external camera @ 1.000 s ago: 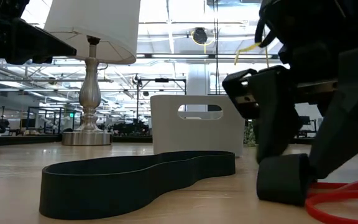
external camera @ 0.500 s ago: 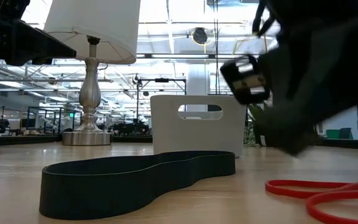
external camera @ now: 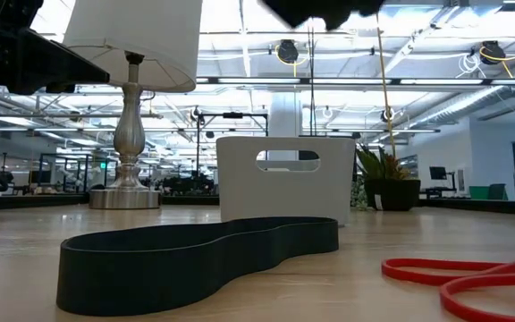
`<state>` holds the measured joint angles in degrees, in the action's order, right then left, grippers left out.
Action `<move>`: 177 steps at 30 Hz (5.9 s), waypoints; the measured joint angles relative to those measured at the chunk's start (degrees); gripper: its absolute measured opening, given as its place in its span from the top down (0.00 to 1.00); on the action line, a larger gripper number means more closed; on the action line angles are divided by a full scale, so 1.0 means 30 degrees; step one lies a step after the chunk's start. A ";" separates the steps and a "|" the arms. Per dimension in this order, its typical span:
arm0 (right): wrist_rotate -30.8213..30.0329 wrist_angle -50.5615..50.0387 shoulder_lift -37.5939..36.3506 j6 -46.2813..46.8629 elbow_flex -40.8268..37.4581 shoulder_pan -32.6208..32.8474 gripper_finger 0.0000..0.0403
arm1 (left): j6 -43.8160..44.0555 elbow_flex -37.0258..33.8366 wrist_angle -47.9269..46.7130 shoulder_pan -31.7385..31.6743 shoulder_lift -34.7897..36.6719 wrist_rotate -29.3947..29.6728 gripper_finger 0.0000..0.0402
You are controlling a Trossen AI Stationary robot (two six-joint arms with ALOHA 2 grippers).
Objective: Pick and place rubber bands into bin
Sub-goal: Put the black rubber band into the gray bin, then put the red rubber band into the gray bin
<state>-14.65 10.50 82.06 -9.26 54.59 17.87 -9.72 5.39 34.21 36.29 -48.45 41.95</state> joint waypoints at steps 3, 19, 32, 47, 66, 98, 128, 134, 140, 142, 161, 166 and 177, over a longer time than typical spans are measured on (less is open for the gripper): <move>0.2130 -0.0593 0.0594 0.0324 0.0000 -0.1889 0.99 | 0.0039 0.0000 -0.0090 0.0000 -0.0006 -0.0007 0.88; 0.4932 -0.1059 0.3927 0.2584 -0.0678 -0.4103 1.00 | 0.1429 -0.0015 -0.1900 0.0000 -0.0006 -0.0029 0.88; 0.4790 -0.2008 0.3956 0.3369 -0.0678 -0.4438 0.98 | 0.1356 -0.0015 -0.1891 0.0007 -0.0001 -0.0022 0.88; 0.4329 -0.1663 0.3622 0.3538 -0.0676 -0.4429 0.51 | 0.1414 -0.0015 -0.1892 0.0007 0.0001 -0.0022 0.88; 0.4429 -0.6072 -0.2324 0.3005 -0.0634 0.2778 0.97 | 0.1431 -0.0015 -0.1880 0.0007 -0.0006 0.0007 0.88; 0.2935 0.5496 -1.5663 0.2706 -1.6172 0.0077 1.00 | 0.0940 0.0329 -0.1218 -0.0320 -0.0006 0.0195 0.88; 0.1798 0.7311 -1.5803 0.2452 -1.7236 0.0028 1.00 | 0.3969 2.2648 -0.8365 -0.2798 -2.1351 -0.9653 0.93; 0.1815 0.6974 -1.5802 0.3431 -1.7238 0.0035 1.00 | 0.4487 2.6989 -0.8473 -0.2863 -2.5040 -1.0128 0.75; 0.1858 0.7165 -1.5824 0.3388 -1.7245 0.0035 1.00 | 0.6340 2.9098 -1.0404 -0.3132 -2.6621 -1.1000 0.50; 0.1871 0.7149 -1.5824 0.3354 -1.7252 0.0035 1.00 | 0.7274 2.9002 -1.1343 -0.3231 -2.6668 -1.1535 0.45; 0.1662 0.8851 -1.5833 0.1301 -1.7252 0.0028 1.00 | 0.8515 2.7627 -1.0966 -0.3657 -2.7195 -1.2975 0.38; 0.1333 0.8746 -1.5788 0.1821 -1.7252 0.0028 1.00 | 0.8047 2.7671 -0.9969 -0.3716 -2.8170 -1.3872 0.38; 0.1326 0.8570 -1.5679 0.2215 -1.7252 0.0028 1.00 | 0.7204 2.7728 -1.0103 -0.3716 -2.8857 -1.3765 0.49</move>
<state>-10.68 36.21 35.02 -2.61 2.83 17.96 11.89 88.57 3.90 25.15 -135.02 0.66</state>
